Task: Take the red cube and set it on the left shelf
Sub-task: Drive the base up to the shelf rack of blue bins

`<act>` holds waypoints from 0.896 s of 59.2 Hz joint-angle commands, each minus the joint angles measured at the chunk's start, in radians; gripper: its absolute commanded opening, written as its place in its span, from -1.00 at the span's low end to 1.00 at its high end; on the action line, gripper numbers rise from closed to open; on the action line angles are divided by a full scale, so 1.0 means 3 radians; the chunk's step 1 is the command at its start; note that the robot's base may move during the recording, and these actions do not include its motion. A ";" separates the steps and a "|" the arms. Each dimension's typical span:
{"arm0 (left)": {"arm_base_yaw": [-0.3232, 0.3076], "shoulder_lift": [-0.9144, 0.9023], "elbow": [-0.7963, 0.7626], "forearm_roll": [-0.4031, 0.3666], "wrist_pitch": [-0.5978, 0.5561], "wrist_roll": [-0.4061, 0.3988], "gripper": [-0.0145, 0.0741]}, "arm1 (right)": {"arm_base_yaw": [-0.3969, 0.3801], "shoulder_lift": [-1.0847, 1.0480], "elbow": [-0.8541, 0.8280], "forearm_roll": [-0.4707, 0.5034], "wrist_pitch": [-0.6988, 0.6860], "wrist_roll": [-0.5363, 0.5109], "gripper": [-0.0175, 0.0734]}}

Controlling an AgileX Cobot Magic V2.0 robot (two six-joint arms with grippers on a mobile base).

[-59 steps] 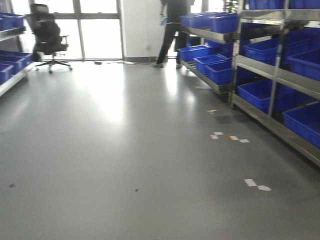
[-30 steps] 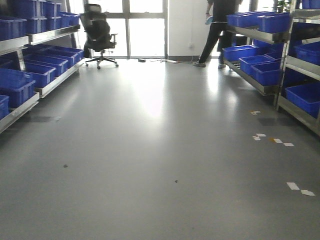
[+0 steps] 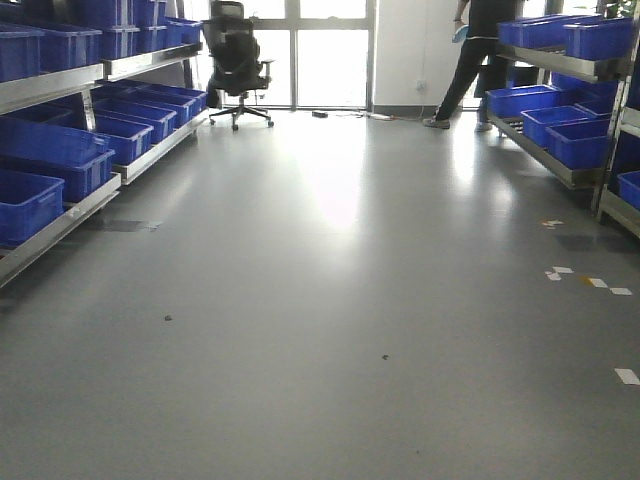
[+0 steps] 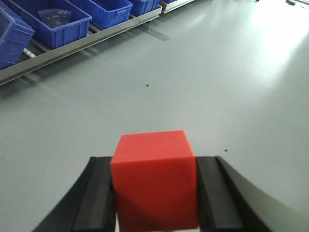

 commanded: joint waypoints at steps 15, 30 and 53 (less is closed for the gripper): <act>-0.0021 -0.0053 0.0077 -0.0010 -0.0299 -0.0003 -0.44 | -0.0013 0.0014 -0.0097 0.0055 -0.0156 -0.0029 -0.49; -0.0021 -0.0053 0.0077 -0.0010 -0.0299 -0.0003 -0.44 | -0.0013 0.0014 -0.0097 0.0055 -0.0130 -0.0029 -0.49; -0.0021 -0.0053 0.0077 -0.0010 -0.0299 -0.0003 -0.44 | -0.0013 0.0014 -0.0097 0.0055 -0.0130 -0.0029 -0.49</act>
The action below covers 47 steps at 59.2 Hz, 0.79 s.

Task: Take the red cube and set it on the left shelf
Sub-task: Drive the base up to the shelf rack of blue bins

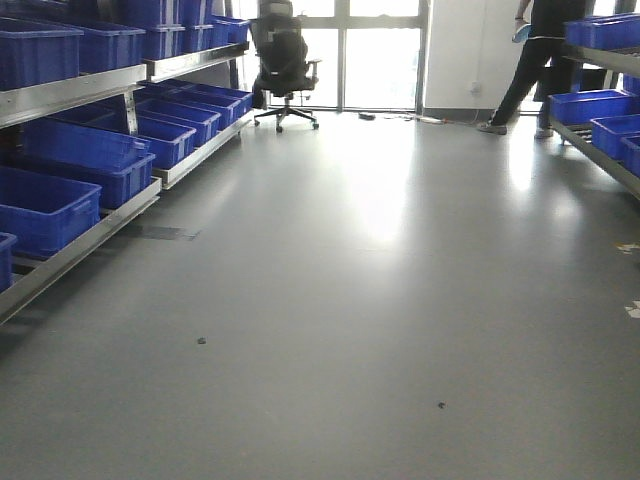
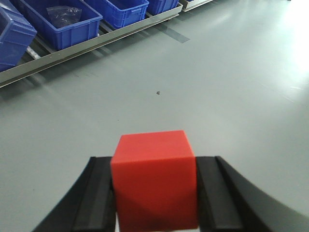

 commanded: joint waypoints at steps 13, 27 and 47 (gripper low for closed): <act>-0.0021 -0.0053 0.0077 -0.0010 -0.0291 -0.0003 -0.44 | -0.0013 0.0006 -0.0097 0.0055 -0.0248 -0.0029 -0.49; -0.0021 -0.0053 0.0077 -0.0010 -0.0291 -0.0003 -0.44 | -0.0013 0.0006 -0.0097 0.0055 -0.0248 -0.0029 -0.49; -0.0021 -0.0053 0.0077 -0.0010 -0.0291 -0.0003 -0.44 | -0.0013 0.0006 -0.0097 0.0055 -0.0245 -0.0029 -0.49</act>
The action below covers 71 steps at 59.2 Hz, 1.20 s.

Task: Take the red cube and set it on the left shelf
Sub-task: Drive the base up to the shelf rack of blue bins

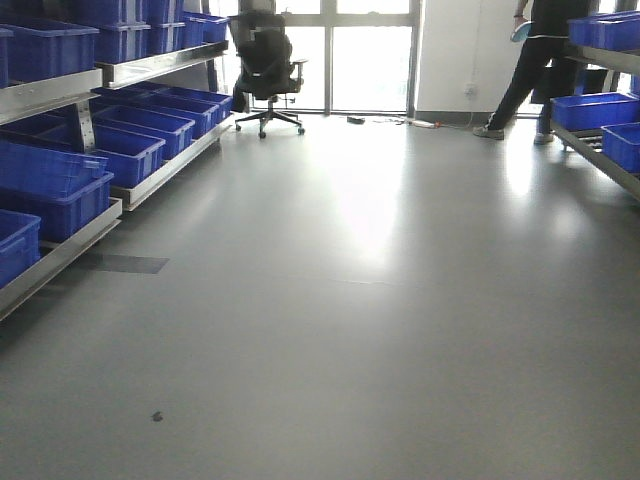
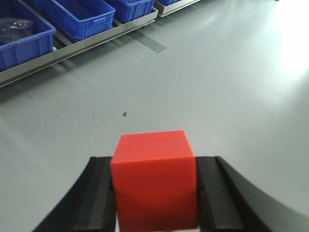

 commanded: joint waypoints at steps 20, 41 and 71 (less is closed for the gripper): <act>-0.0021 -0.0053 0.0077 -0.0010 -0.0291 -0.0003 -0.44 | -0.0013 0.0006 -0.0097 0.0055 -0.0242 -0.0029 -0.49; -0.0021 -0.0053 0.0077 -0.0010 -0.0291 -0.0003 -0.44 | -0.0013 0.0006 -0.0097 0.0055 -0.0242 -0.0029 -0.49; -0.0021 -0.0053 0.0077 -0.0010 -0.0291 -0.0003 -0.44 | -0.0013 0.0006 -0.0097 0.0055 -0.0242 -0.0029 -0.49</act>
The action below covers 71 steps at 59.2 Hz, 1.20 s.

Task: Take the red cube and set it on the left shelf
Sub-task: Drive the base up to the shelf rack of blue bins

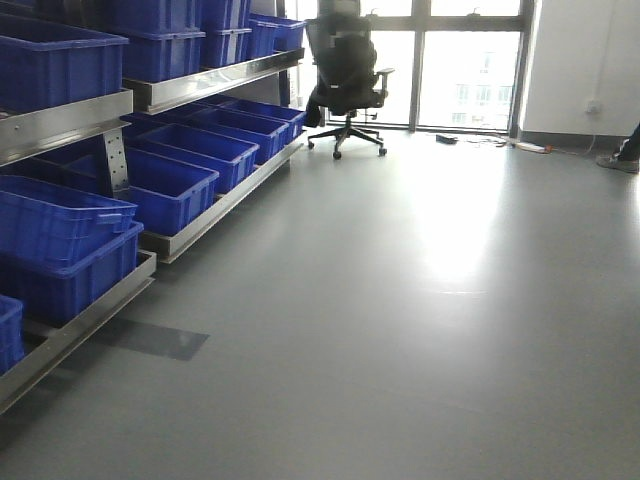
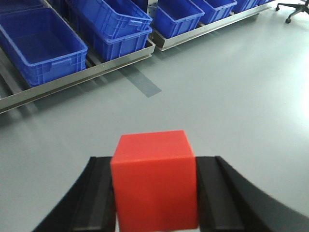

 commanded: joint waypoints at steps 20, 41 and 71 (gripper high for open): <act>-0.0021 -0.0053 0.0077 -0.0010 -0.0291 -0.0003 -0.44 | -0.0013 0.0006 -0.0097 0.0055 -0.0248 -0.0029 -0.49; -0.0021 -0.0053 0.0077 -0.0010 -0.0291 -0.0003 -0.44 | -0.0013 0.0006 -0.0097 0.0055 -0.0248 -0.0029 -0.49; -0.0021 -0.0053 0.0077 -0.0010 -0.0291 -0.0003 -0.44 | -0.0013 0.0006 -0.0097 0.0055 -0.0248 -0.0029 -0.49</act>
